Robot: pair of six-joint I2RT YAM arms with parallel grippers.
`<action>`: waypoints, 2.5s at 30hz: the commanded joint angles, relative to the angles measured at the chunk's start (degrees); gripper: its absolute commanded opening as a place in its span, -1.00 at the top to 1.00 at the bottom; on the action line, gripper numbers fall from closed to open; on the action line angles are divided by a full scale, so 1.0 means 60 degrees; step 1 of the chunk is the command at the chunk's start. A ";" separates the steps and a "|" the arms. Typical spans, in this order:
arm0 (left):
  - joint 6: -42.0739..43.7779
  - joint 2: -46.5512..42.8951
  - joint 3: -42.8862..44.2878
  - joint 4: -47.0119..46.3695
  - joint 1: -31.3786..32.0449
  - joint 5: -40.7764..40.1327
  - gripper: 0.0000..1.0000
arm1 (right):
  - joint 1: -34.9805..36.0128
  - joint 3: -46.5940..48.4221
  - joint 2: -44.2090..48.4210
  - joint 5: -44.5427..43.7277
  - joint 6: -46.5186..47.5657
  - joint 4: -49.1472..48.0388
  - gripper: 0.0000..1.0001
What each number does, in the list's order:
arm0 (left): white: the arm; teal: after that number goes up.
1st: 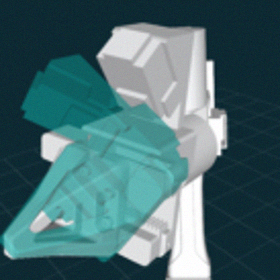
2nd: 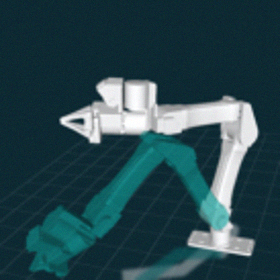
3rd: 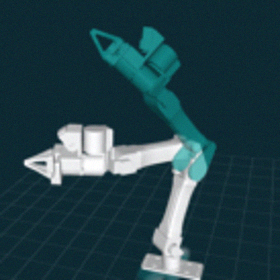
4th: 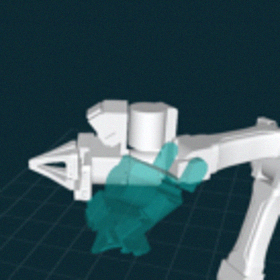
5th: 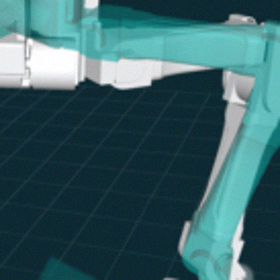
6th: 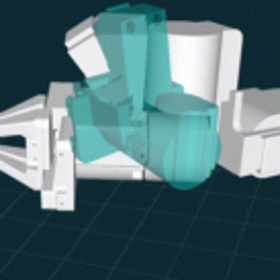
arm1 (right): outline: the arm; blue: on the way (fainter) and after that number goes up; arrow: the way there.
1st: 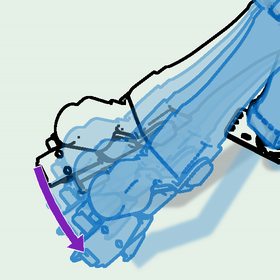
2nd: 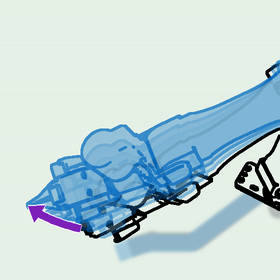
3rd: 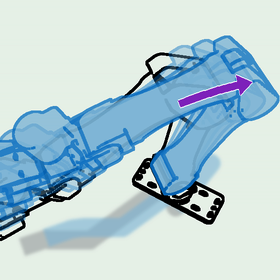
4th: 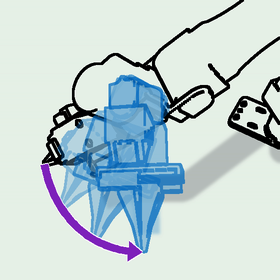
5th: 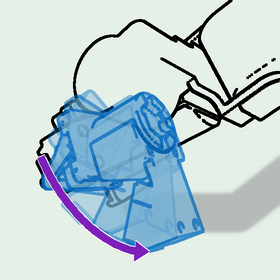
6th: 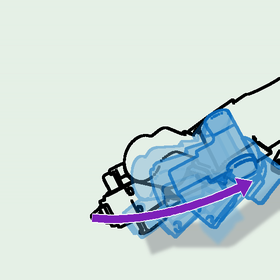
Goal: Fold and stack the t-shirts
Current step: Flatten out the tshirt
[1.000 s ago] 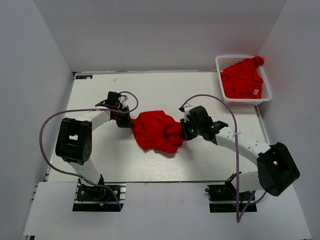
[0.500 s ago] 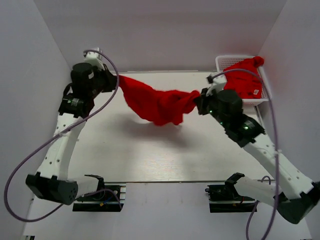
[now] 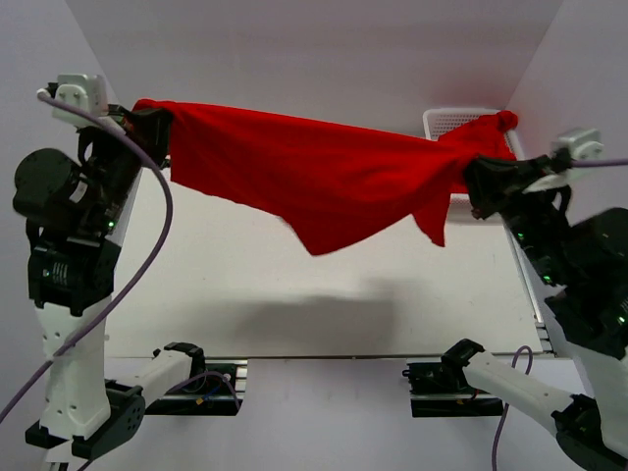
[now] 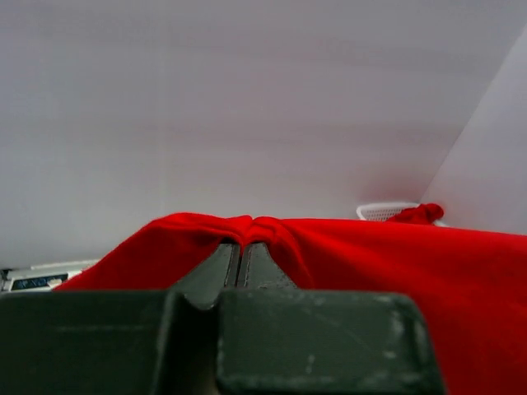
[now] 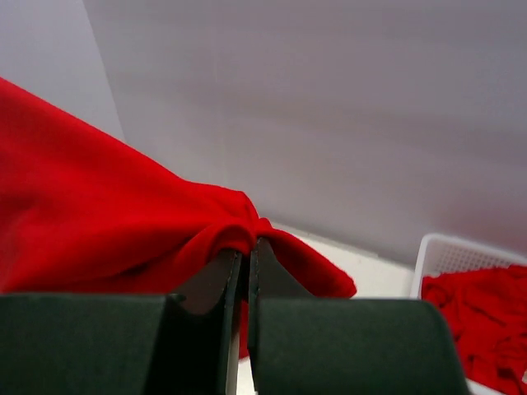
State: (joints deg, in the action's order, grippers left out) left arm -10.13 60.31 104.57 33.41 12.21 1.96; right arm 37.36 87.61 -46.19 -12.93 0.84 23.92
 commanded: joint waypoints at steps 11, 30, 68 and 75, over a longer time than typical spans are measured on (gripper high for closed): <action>-0.0274 0.0405 -0.1299 -0.0014 -0.0086 -0.1190 1.00 | -0.0002 -0.1227 0.0493 -0.1195 -0.0082 -0.0545 1.00; -0.0857 0.1187 -0.4270 -0.1373 0.0016 -0.1066 1.00 | -0.0382 -0.3293 -0.2718 -0.2372 -0.0456 -0.1161 1.00; -0.2662 0.5285 -0.7350 -0.0455 -0.0028 -0.0077 -1.00 | -0.1275 -0.6751 -0.5174 0.1071 -0.5429 -0.0559 -0.81; -0.2765 0.5286 -0.8639 -0.0398 0.0060 -0.0253 -1.00 | -0.1700 -0.6093 -0.6873 0.0968 -0.5209 -0.0896 -0.81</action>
State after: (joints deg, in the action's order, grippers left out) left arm -25.87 93.62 54.96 30.92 12.23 0.82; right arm 28.38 47.77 -84.73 -7.07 -30.65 21.19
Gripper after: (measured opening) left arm 0.995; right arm 0.904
